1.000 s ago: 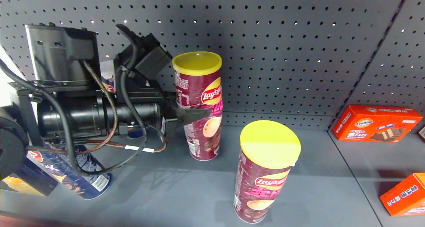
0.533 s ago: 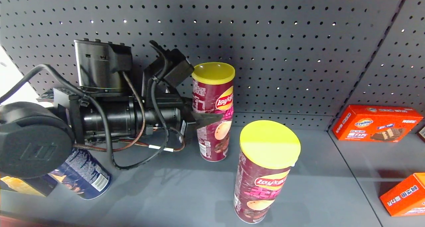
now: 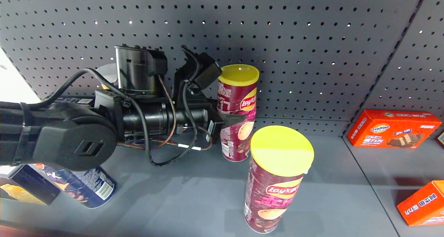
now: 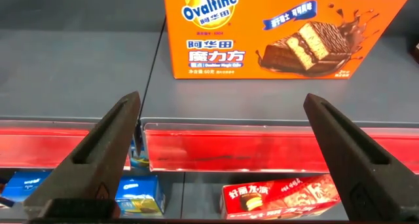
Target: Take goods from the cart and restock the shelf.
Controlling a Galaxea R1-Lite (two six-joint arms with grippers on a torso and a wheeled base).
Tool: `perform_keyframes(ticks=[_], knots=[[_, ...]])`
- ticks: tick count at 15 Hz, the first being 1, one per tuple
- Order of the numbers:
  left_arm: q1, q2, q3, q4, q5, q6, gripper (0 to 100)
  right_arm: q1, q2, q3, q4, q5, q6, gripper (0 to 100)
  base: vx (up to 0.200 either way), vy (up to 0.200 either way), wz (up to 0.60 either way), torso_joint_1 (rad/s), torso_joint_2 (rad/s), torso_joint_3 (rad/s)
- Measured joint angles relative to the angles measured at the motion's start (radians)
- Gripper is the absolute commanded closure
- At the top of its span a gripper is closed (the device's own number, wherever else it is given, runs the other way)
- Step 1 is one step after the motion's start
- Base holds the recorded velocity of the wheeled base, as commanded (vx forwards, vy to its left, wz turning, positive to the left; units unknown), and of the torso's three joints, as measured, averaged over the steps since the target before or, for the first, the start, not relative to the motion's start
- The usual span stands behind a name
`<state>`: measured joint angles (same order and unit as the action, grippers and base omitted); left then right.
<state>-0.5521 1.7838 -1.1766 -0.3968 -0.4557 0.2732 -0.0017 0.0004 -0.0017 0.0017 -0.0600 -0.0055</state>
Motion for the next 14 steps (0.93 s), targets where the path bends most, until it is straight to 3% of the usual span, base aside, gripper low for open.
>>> perform_keyframes(ticks=[6,14], knots=[[-0.004,0.054,-0.01,-0.062,0.0,0.0,100,0.0,0.0,0.0,0.0,0.0,0.0,0,0.0,0.0,0.0,0.0,0.0,0.0],[-0.013,0.104,-0.058,-0.066,0.0,0.0,100,0.0,0.0,0.0,0.0,0.0,0.0,0,0.0,0.0,0.0,0.0,0.0,0.0]])
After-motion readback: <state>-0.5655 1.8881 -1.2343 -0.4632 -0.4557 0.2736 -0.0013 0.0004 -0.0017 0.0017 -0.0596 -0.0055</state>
